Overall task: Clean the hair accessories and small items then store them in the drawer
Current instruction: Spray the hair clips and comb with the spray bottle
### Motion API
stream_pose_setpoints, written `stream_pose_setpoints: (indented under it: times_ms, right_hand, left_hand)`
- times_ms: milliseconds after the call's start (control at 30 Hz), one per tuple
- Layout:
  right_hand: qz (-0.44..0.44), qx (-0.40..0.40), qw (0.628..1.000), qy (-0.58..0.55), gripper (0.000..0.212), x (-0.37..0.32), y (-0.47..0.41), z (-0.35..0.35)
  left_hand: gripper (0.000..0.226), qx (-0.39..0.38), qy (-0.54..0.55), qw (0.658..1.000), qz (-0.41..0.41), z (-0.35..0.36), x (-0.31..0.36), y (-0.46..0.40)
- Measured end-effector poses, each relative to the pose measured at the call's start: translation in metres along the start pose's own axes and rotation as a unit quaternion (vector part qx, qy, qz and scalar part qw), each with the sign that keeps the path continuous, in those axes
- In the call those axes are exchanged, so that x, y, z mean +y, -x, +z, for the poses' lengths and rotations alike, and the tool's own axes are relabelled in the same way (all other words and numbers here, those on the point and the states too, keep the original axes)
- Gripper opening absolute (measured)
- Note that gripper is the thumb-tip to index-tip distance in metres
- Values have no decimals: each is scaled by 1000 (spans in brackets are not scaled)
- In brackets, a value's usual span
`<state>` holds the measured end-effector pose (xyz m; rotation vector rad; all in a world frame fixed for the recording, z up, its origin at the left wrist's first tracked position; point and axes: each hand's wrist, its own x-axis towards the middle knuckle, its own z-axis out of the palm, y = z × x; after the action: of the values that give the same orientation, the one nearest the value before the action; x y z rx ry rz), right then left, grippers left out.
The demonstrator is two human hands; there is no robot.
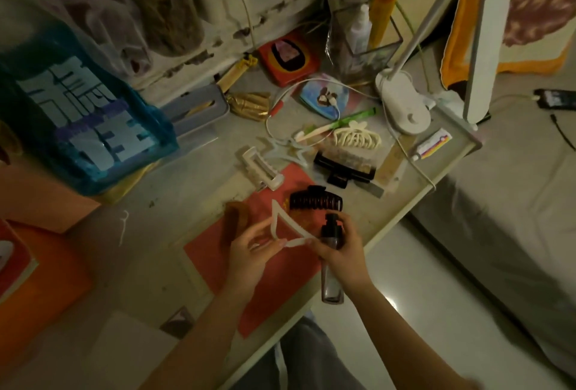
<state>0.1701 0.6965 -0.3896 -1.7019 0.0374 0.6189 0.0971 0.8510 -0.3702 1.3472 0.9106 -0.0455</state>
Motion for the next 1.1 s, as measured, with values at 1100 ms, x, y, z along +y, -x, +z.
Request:
stream_pose_setpoints:
  times_ms: [1100]
  right_hand:
    - [-37,61,991,114,61,5,-14,-7]
  left_hand:
    - [44,78,-149,984,63,-7,-28,-7]
